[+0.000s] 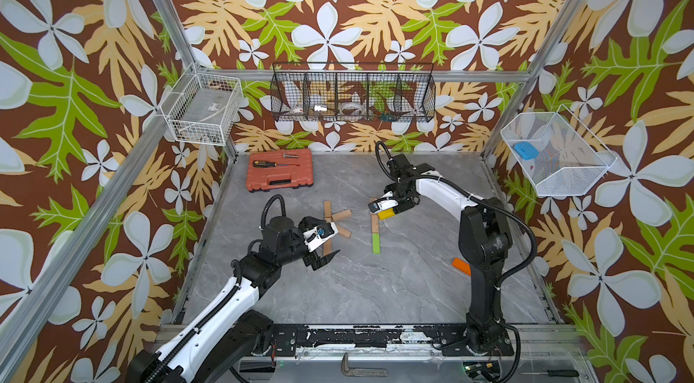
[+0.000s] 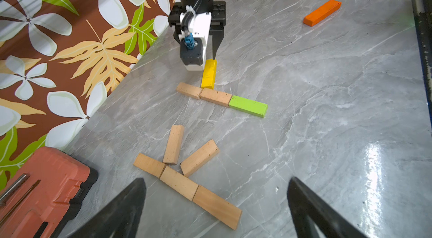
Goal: Assemble the letter k with building blocks
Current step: Assemble the building block at the center of the board, then pick up the building block from the center of the board.
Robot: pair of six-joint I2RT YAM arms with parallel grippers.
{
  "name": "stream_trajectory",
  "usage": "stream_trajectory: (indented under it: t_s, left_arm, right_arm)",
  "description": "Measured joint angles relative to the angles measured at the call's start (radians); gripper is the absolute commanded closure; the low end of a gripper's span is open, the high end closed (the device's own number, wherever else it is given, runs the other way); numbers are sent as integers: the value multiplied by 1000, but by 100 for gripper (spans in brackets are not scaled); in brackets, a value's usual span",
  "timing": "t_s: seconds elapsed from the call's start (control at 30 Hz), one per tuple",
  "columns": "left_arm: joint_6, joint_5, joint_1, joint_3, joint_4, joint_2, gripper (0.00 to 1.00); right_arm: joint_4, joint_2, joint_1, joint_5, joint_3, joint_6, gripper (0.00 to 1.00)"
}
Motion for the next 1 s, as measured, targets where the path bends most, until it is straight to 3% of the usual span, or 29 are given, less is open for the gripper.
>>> stream_trajectory:
  t_s: [0.17,0.33,0.57,0.73,1.0]
  left_arm:
    - [-16,18,0,1,5,-14,4]
    - [-59,106,0,1,44,-32,3]
    - [-103,167,0,1,58,-49,3]
    - [-106,182,0,-28,73,-108,3]
    - [-106,195,0,-48,87,-144,2]
  right_arm:
    - [56,-209,-36,-52,-161,177,45]
    - [97,-507,-143,-74,-475,390,43]
    - [129,-800,-300,70,-829,573,30]
    - [158,-877,-371,207,-1032,618,26]
    - [188,-827,-478,135,-1041,644,33]
